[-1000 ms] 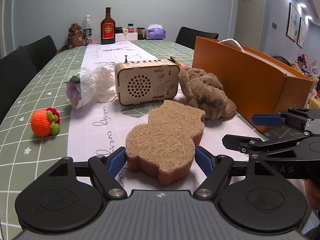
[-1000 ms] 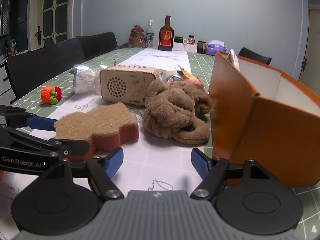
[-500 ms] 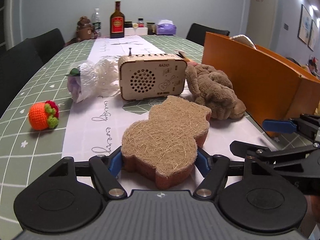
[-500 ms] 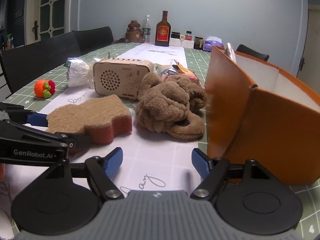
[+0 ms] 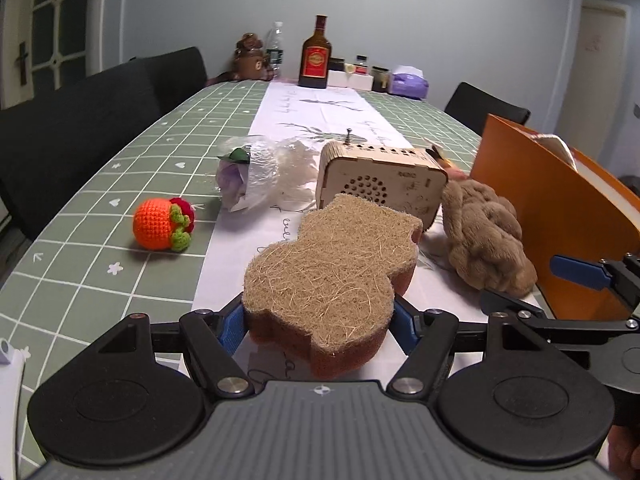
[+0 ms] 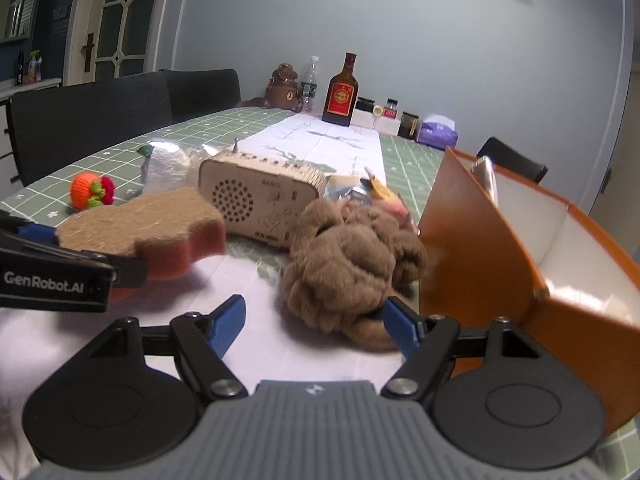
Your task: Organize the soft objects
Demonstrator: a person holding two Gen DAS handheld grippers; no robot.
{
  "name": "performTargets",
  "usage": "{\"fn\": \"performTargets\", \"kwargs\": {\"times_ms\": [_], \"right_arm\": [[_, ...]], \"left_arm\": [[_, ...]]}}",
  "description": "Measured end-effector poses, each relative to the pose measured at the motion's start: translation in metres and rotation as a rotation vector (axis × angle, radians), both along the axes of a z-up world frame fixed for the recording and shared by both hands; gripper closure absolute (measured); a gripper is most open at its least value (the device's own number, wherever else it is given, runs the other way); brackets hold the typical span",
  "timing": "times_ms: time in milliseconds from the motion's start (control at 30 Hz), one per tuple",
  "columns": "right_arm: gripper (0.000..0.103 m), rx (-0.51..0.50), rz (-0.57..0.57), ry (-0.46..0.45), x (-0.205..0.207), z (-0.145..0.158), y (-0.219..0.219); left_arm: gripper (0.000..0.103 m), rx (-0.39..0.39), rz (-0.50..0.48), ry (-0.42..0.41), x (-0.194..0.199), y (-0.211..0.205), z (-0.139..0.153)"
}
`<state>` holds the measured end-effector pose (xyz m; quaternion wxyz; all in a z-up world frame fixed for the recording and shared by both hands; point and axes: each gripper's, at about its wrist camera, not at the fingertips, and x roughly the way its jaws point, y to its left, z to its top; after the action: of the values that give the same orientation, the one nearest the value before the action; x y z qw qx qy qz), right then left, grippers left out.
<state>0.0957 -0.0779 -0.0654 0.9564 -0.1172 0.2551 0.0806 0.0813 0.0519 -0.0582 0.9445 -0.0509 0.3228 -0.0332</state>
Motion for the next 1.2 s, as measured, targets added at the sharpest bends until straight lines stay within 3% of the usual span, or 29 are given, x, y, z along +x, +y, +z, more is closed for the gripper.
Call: {"fn": "performTargets", "kwargs": {"times_ms": [467,667,867,1033,1200], "right_arm": [[0.024,-0.125,-0.021,-0.043,0.038,0.004,0.014],[0.024,-0.142,-0.036,-0.016,0.056,-0.005,0.013],[0.04,-0.11,-0.036,0.046,0.065,-0.018,0.009],[0.056,-0.139,-0.012,0.031,0.059,-0.021,0.009],[0.062,-0.151,0.003,0.024,0.054,-0.016,0.008]], "left_arm": [[0.021,0.019,0.046,0.04,0.011,-0.013,-0.003],[0.021,0.017,0.047,0.057,0.015,-0.014,-0.004],[0.021,0.022,0.041,0.072,0.016,-0.016,-0.006],[0.021,0.019,0.042,0.079,0.018,-0.017,-0.007],[0.021,0.021,0.044,0.059,0.012,-0.016,-0.001]]}}
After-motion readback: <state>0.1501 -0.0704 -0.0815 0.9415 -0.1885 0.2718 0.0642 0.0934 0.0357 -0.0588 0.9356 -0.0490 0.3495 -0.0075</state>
